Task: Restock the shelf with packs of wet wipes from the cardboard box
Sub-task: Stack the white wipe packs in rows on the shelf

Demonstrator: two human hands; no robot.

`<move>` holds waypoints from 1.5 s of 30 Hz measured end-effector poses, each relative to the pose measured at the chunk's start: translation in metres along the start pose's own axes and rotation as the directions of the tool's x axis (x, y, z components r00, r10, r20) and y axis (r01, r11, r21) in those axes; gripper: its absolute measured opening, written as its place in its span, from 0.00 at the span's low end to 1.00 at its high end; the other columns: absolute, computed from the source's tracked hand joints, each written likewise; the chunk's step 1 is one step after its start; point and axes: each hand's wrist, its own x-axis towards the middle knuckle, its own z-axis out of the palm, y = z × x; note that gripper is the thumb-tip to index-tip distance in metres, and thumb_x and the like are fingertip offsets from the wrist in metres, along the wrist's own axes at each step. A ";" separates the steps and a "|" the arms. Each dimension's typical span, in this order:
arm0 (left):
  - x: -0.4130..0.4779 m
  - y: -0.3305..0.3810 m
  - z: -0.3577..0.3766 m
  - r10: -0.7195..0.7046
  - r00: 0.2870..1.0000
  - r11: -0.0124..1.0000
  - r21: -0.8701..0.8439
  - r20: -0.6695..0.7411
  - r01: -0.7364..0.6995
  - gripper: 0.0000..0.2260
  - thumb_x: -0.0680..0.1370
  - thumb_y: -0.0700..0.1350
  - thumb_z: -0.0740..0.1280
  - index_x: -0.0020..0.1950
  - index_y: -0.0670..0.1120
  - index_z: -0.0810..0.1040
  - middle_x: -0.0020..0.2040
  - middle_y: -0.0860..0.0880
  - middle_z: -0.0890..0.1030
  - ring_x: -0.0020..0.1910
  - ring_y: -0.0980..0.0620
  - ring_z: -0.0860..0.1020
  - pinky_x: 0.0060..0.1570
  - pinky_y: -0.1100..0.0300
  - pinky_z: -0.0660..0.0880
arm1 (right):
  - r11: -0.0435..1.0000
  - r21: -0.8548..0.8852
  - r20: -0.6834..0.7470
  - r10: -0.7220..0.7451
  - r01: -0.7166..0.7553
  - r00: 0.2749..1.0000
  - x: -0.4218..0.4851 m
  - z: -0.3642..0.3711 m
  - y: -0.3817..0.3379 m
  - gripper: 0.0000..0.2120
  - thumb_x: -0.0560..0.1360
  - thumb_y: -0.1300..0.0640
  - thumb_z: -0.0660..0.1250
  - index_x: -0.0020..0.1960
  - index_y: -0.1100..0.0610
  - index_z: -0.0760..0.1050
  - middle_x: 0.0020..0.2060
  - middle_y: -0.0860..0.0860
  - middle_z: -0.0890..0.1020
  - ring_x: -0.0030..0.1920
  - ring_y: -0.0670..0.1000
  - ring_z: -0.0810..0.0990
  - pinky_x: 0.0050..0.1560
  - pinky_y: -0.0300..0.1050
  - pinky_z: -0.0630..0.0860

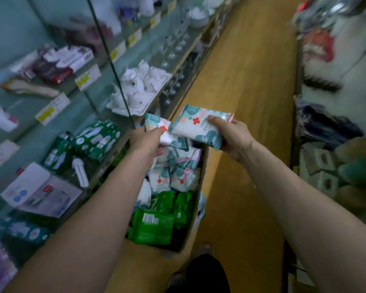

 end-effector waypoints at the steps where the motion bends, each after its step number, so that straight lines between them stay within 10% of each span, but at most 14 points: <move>1: -0.010 0.013 0.013 0.025 0.998 1.000 -0.003 0.050 -0.025 0.07 0.75 0.41 0.68 0.52 0.44 0.79 0.41 0.45 0.82 0.34 0.49 0.80 0.32 0.60 0.76 | 0.999 0.018 -0.024 -0.031 0.031 0.999 -0.009 -0.012 -0.012 0.12 0.74 0.58 0.71 0.55 0.61 0.76 0.46 0.57 0.85 0.43 0.54 0.85 0.43 0.50 0.81; 18: -0.245 0.114 0.300 0.205 0.695 0.965 -0.026 0.689 -0.260 0.03 0.77 0.39 0.66 0.43 0.46 0.75 0.36 0.47 0.80 0.33 0.50 0.78 0.38 0.55 0.78 | 0.886 0.111 -0.568 -0.316 0.451 0.760 -0.191 -0.316 -0.145 0.08 0.79 0.55 0.63 0.46 0.60 0.74 0.32 0.53 0.82 0.28 0.50 0.79 0.23 0.38 0.73; 28: -0.397 0.083 0.463 0.135 0.426 0.965 -0.022 0.895 -0.261 0.04 0.78 0.39 0.64 0.44 0.46 0.75 0.39 0.45 0.80 0.34 0.49 0.78 0.39 0.56 0.77 | 0.802 0.157 -0.794 -0.245 0.577 0.556 -0.295 -0.488 -0.138 0.13 0.77 0.55 0.67 0.58 0.62 0.77 0.42 0.56 0.83 0.37 0.52 0.82 0.31 0.41 0.79; 45: -0.534 0.014 0.633 -0.162 0.013 0.932 0.157 0.987 -0.328 0.07 0.78 0.41 0.67 0.53 0.39 0.75 0.43 0.41 0.81 0.38 0.48 0.80 0.37 0.56 0.79 | 0.672 0.229 -0.955 0.017 0.704 0.295 -0.360 -0.621 -0.100 0.08 0.79 0.54 0.65 0.46 0.58 0.75 0.38 0.54 0.82 0.28 0.46 0.81 0.22 0.35 0.74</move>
